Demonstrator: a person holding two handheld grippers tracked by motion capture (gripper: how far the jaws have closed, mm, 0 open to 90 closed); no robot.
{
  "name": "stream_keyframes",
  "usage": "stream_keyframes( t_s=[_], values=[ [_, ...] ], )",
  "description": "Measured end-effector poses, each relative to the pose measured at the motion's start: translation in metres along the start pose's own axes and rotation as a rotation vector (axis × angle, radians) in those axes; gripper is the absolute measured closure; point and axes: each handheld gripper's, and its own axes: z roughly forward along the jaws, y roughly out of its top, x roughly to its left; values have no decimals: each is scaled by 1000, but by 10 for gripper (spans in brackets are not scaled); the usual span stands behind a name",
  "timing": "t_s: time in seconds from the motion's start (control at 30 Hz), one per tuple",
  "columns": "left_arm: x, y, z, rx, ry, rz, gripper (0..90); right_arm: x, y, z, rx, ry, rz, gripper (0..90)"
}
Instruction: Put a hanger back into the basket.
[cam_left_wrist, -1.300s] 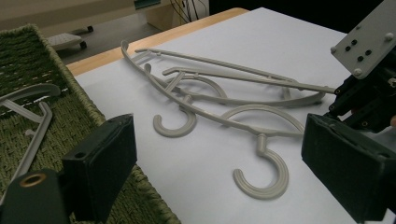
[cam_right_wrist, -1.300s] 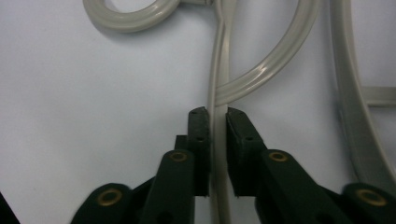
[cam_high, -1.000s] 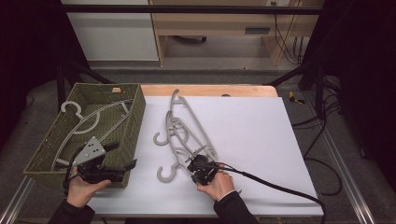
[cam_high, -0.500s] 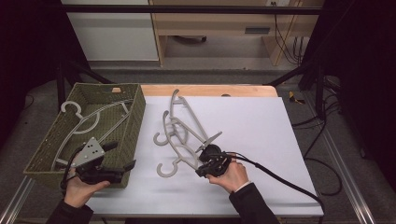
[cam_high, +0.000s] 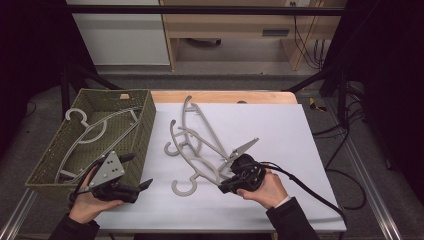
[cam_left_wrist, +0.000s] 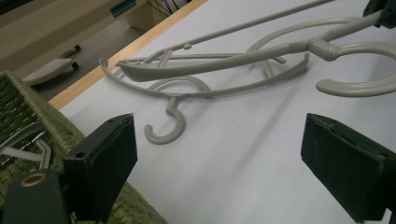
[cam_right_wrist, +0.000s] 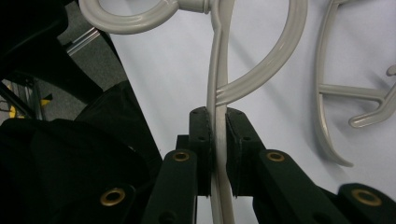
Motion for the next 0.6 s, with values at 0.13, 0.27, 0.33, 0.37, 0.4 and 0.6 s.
stream_keyframes(
  t_s=[0.13, 0.27, 0.33, 0.37, 0.4, 0.6],
  values=[
    [-11, 9, 11, 41, -26, 74, 99, 3, -3, -5, 4, 19, -31, 825],
    [-20, 19, 24, 91, -34, 180, 102, 6, -5, -9, -3, 53, -61, 825],
    [-26, 24, 29, 102, -42, 225, 107, 7, -6, -11, -3, 67, -68, 825],
    [-29, 26, 31, 105, -40, 257, 112, 7, -7, -12, -3, 73, -69, 825],
    [-31, 29, 33, 103, -43, 278, 115, 7, -8, -13, 0, 78, -77, 825],
    [-44, 44, 45, 129, -61, 384, 151, 7, -14, -15, -2, 102, -83, 824]
  ],
)
